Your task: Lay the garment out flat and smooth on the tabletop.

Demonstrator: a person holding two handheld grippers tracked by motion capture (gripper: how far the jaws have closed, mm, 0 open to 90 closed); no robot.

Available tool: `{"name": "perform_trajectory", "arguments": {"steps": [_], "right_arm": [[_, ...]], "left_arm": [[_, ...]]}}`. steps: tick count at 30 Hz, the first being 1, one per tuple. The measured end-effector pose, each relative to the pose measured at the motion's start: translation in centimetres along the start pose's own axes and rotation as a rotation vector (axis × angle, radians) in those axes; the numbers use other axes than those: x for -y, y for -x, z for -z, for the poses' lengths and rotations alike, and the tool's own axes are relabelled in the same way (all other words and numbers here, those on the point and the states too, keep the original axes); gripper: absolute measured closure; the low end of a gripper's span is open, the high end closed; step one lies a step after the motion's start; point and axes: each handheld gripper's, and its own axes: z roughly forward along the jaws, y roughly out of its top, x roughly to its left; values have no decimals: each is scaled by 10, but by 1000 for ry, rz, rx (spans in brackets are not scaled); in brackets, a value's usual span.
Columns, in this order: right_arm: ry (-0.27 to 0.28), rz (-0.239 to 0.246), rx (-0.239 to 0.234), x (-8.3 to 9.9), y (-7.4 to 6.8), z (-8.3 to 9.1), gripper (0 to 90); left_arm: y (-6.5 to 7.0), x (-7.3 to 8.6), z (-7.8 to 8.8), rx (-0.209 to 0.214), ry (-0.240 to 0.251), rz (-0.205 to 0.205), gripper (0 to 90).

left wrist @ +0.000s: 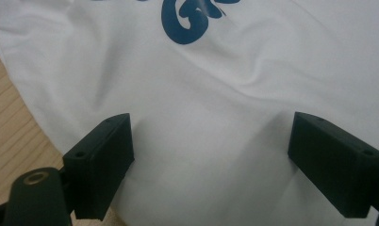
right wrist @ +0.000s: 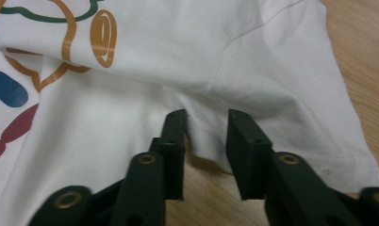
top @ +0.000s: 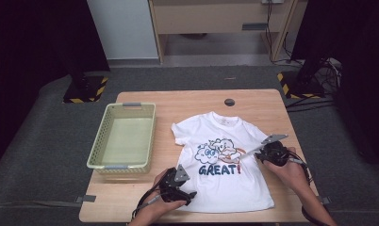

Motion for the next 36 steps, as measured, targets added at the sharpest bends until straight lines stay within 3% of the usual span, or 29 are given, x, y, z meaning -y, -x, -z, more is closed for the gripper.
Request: {"name": "perform_trajectory", "arguments": {"steps": [4,8,16,19,24,29,36], "right_arm": [[-15,-14,-5,-3,5,-1,876],[-40,-30,14,-7,15,-3,882],[-86,-67,66,-26,50,-11,880],[-89,-70,68,-34,54,-17,861],[-65,-66,72,-35,47,-10,590],[-28,-78,70,-19,34,18,510],[0,-37,-11,8,-10,40,458]], "left_arm": [[2,0,1,-9,-9,5,152],[3,1,2,-10,-14,3,158],[7,5,7,-8,-25,4,174],[10,6,9,-7,-32,0,174],[11,8,9,-4,-20,-1,169],[13,7,8,-2,-21,-5,155],[16,2,4,4,-20,-13,139]]}}
